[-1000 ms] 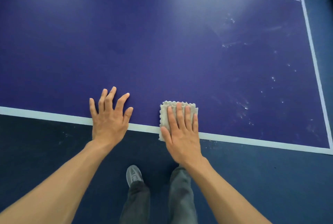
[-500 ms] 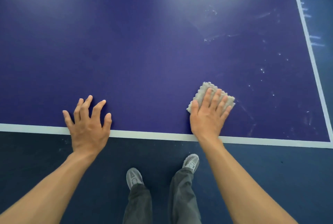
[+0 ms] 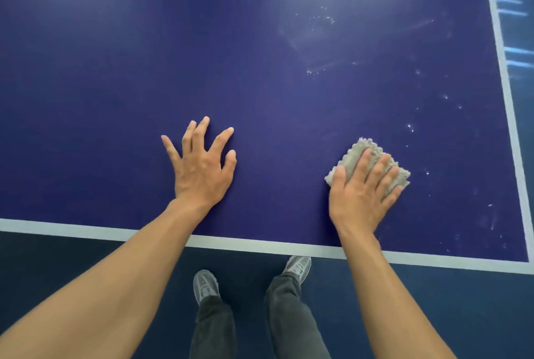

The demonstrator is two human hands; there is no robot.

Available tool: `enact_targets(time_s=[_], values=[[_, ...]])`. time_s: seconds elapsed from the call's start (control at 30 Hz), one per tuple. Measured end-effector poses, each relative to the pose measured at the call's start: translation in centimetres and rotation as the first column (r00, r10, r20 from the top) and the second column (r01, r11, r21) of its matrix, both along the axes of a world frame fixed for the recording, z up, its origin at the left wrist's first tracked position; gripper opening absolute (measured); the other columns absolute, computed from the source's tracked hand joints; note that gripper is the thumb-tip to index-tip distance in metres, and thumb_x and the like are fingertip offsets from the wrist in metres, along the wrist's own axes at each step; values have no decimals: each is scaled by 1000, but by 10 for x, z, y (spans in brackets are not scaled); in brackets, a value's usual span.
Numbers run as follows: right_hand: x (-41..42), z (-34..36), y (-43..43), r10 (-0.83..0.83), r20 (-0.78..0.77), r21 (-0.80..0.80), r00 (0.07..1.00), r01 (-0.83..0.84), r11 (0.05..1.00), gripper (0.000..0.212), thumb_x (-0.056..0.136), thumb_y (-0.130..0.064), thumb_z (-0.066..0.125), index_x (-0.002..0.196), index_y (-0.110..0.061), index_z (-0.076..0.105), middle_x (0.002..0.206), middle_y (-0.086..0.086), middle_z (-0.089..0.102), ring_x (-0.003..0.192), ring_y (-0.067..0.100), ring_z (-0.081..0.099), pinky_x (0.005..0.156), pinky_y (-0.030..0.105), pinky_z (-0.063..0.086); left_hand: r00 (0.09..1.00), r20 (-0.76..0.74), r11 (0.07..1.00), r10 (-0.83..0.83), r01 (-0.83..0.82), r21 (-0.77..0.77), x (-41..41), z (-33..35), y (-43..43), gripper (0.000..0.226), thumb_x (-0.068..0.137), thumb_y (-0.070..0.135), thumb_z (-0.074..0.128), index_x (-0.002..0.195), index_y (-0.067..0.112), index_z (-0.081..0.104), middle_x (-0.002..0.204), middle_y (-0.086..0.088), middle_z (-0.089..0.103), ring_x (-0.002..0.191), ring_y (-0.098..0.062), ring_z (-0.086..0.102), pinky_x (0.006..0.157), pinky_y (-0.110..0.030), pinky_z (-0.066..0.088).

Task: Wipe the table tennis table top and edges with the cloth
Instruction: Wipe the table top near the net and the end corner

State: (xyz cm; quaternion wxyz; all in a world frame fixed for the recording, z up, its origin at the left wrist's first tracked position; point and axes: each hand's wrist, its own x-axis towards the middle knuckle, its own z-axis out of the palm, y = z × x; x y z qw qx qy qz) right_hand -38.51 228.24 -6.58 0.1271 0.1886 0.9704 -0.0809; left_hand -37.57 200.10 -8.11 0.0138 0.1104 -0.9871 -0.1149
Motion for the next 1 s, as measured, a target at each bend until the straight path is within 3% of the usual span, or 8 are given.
enact_targets(time_s=[0.13, 0.23, 0.33, 0.5, 0.63, 0.77, 0.9, 1.0], values=[[-25, -3, -49, 222, -79, 0, 972, -222, 975, 73, 108, -51, 26, 168, -17, 1, 174, 16, -6, 160, 41, -9, 126, 63, -8, 999, 18, 999, 46, -46, 0, -2, -3, 4, 52, 101, 50, 32, 150, 40, 46, 164, -4, 27, 155, -28, 21, 122, -71, 5], [5, -7, -64, 610, -143, -14, 780, -617, 787, 71, 108, -53, 28, 168, -18, 10, 175, 15, 2, 161, 38, -5, 128, 62, 4, 998, 26, 999, 54, -54, 5, -3, -1, 3, 51, 101, 49, 35, 149, 40, 48, 163, -3, 29, 154, -28, 22, 123, -70, 6], [32, -9, -23, 758, -129, -10, 640, -765, 644, 71, 107, -56, 30, 168, -23, 17, 175, 9, 7, 162, 34, 2, 127, 60, 12, 997, 53, 998, 60, -60, -13, -4, 3, 5, 53, 99, 50, 34, 149, 40, 48, 163, -3, 28, 154, -28, 21, 123, -69, 5], [-22, 1, 46, 630, -51, 34, 775, -629, 777, 72, 104, -57, 28, 167, -24, 19, 175, 9, 10, 162, 34, 5, 128, 60, 10, 996, 66, 999, 55, -54, -4, -6, 6, 6, 53, 99, 49, 36, 149, 38, 49, 163, -3, 27, 154, -29, 22, 123, -70, 5], [-128, 1, 14, 247, -32, 5, 968, -247, 969, 74, 104, -57, 14, 168, -22, -1, 175, 12, -8, 161, 36, -10, 127, 61, -5, 998, 39, 999, 50, -49, -20, -7, 2, 4, 52, 99, 47, 39, 148, 37, 51, 162, -4, 28, 154, -30, 23, 122, -70, 5], [-181, -1, -48, 168, -34, -41, 985, -169, 985, 72, 108, -54, 19, 168, -19, -2, 174, 15, -10, 160, 39, -12, 125, 65, -8, 999, 14, 999, 39, -39, -18, -7, -1, 3, 50, 99, 46, 39, 147, 38, 50, 161, -4, 30, 153, -30, 25, 122, -69, 4], [-107, -1, -66, 675, -93, -32, 732, -680, 733, 72, 108, -54, 25, 168, -20, 6, 175, 13, -2, 160, 39, -8, 126, 63, 2, 996, 64, 998, 63, -62, -23, -6, 4, 7, 53, 98, 49, 37, 148, 37, 51, 160, -5, 31, 151, -31, 27, 123, -69, 6], [-54, -1, -27, 802, -97, -46, 590, -807, 588, 71, 106, -57, 28, 168, -25, 15, 176, 6, 4, 162, 32, -2, 126, 60, 13, 996, 62, 996, 68, -64, -64, -6, 7, 8, 54, 97, 50, 38, 146, 35, 54, 158, -7, 35, 148, -33, 33, 123, -66, 11]])
